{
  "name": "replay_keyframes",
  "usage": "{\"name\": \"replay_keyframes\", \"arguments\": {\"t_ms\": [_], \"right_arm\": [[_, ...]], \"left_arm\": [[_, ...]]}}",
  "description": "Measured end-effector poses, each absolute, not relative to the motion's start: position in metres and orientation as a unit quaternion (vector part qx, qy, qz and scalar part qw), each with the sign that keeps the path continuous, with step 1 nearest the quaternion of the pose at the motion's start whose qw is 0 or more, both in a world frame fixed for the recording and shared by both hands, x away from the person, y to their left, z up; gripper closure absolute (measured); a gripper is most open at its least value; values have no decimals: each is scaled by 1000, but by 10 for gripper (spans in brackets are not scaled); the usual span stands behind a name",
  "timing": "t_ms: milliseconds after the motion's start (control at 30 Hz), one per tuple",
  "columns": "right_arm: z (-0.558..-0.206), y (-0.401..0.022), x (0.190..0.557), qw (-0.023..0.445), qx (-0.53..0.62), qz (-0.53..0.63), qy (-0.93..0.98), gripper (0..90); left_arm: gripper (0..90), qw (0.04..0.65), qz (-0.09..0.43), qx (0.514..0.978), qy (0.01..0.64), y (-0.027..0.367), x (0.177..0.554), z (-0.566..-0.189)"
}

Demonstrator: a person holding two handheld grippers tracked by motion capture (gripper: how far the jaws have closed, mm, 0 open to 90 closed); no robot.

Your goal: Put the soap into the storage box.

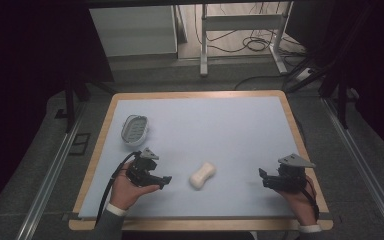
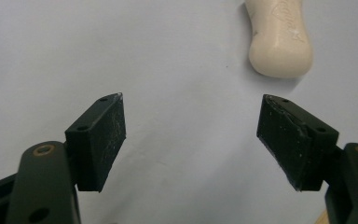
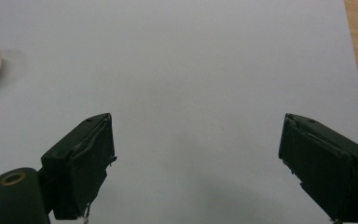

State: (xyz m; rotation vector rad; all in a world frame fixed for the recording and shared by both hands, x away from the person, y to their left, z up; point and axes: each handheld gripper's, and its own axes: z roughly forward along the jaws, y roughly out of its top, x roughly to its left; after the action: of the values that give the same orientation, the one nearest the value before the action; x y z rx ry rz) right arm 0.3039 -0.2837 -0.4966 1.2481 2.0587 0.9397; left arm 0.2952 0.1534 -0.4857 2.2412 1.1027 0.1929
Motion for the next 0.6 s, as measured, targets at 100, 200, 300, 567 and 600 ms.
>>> {"name": "replay_keyframes", "arguments": {"t_ms": [100,200,300,567,600], "right_arm": [[-497,-284,304,275,464,350,766,104],[-497,-284,304,275,466,348,765,104],[-497,-284,304,275,467,348,765,104],[-498,-285,305,275,468,347,765,104],[-498,-285,305,275,468,347,765,104]], "left_arm": [[237,311,71,852,415,148,296,-486],[237,313,71,853,411,144,295,-484],[235,311,69,855,408,139,296,-484],[238,307,66,860,403,128,298,-483],[238,306,65,861,402,126,299,-483]]}}
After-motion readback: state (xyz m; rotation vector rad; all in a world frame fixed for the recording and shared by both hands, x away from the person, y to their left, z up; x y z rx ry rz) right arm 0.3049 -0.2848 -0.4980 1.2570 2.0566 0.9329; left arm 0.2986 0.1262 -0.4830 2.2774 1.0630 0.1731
